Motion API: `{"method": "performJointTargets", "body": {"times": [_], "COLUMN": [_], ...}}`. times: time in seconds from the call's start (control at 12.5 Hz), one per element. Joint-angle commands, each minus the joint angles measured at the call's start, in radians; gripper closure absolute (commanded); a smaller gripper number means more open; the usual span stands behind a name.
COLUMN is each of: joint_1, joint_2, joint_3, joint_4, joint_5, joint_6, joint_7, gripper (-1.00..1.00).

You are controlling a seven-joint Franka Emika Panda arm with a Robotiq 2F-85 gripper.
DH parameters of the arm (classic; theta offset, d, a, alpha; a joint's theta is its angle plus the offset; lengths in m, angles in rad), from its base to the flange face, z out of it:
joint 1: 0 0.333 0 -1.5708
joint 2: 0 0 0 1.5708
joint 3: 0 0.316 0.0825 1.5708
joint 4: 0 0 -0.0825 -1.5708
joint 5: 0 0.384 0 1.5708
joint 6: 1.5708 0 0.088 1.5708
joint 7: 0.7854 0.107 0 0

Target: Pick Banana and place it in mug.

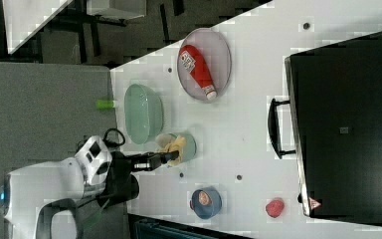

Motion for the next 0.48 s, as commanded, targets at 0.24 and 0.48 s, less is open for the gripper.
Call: {"method": "performJointTargets", "body": {"times": [0.24, 0.48], "joint_1": [0.068, 0.074], "joint_2": [0.056, 0.095], "joint_3": [0.218, 0.358], "joint_4": [0.004, 0.005], "joint_5": [0.019, 0.114], "joint_6": [-0.063, -0.041], "joint_7": [0.307, 0.545], "gripper": [0.46, 0.46]}}
